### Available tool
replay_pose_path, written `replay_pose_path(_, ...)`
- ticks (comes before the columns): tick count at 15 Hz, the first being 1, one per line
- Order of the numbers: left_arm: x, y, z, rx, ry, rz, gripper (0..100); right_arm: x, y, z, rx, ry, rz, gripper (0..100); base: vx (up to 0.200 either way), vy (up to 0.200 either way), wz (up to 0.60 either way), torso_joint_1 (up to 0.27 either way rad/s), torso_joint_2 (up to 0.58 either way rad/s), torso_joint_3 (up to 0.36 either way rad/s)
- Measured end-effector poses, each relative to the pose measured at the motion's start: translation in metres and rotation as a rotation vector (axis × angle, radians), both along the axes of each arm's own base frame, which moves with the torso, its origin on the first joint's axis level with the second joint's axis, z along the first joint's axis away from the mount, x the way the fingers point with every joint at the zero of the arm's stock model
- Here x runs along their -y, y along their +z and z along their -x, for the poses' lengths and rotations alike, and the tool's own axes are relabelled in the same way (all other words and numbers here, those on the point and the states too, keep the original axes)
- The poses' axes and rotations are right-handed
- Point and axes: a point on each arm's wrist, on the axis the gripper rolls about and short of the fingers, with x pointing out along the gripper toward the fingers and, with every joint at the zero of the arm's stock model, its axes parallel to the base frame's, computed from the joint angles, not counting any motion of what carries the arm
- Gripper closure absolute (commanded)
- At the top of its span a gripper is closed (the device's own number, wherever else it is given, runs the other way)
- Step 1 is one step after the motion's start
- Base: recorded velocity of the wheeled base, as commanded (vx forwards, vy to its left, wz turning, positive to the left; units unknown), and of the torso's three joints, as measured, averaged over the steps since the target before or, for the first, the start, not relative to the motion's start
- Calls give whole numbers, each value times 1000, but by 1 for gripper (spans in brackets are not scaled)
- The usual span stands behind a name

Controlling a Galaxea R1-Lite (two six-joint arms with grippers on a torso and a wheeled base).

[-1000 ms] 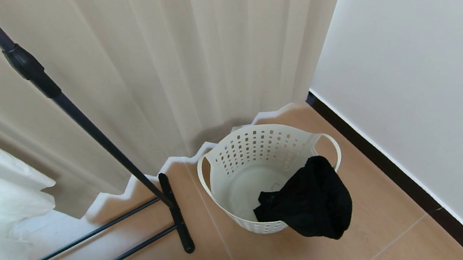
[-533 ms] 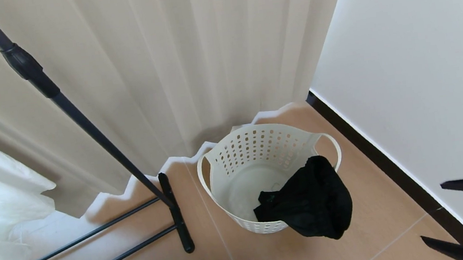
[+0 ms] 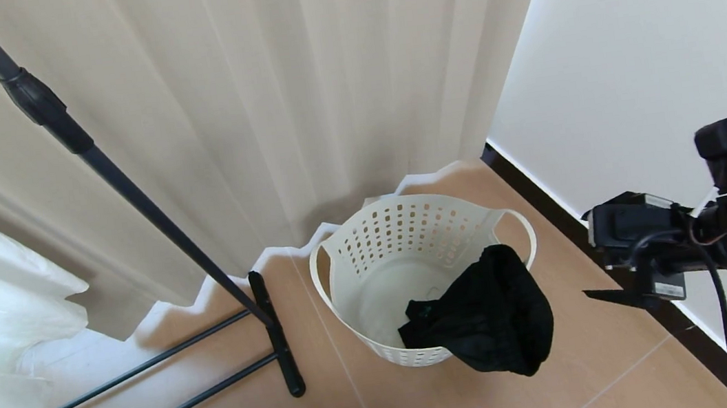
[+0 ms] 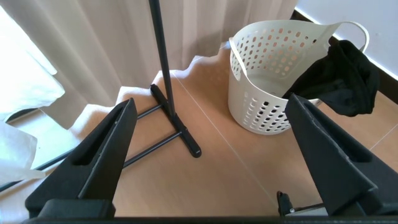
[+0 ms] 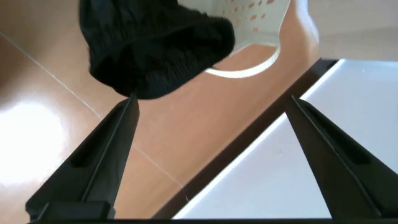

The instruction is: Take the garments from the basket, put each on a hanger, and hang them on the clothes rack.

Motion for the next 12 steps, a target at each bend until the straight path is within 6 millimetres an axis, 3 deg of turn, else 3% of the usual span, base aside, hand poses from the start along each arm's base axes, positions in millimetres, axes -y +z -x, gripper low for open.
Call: replay_pose_path(12, 0, 0, 0, 0, 0, 0, 0, -50, -59, -117, -53, -33, 174, 0, 0, 0, 0, 0, 0, 0)
